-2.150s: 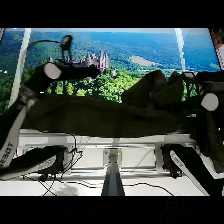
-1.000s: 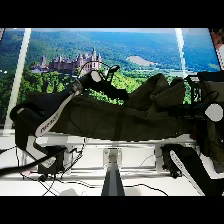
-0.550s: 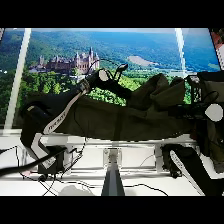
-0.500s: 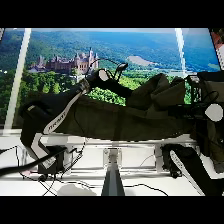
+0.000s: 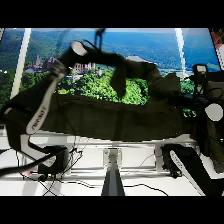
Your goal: Fold the clothes and pants, and hang the long-sleeved shirts on hangers.
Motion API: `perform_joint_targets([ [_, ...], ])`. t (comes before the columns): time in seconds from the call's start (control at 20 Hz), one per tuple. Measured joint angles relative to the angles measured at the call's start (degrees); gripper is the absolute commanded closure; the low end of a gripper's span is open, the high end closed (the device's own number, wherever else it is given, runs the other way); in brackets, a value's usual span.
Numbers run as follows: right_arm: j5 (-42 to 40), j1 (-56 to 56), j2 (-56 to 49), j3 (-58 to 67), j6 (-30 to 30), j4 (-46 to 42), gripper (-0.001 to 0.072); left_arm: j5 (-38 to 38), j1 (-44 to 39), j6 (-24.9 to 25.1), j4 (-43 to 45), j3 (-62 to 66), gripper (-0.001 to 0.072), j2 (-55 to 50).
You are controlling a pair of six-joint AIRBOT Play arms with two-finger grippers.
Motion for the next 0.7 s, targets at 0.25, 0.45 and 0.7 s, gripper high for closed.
perform_joint_targets([
  [0.25,-20.41,0.0,-5.2,0.0,-0.28,0.13,0.0535,-0.02,9.05,0.02,2.54,1.62,0.0687,9.94],
  [0.45,-33.48,0.0,-13.29,0.02,-0.5,0.09,0.0249,0.0,15.23,0.0,4.79,1.9,0.0687,15.89],
  [0.7,-39.45,0.0,-20.98,0.04,-0.5,0.07,0.0258,-0.15,22.62,0.0,5.77,1.95,0.0687,18.73],
])
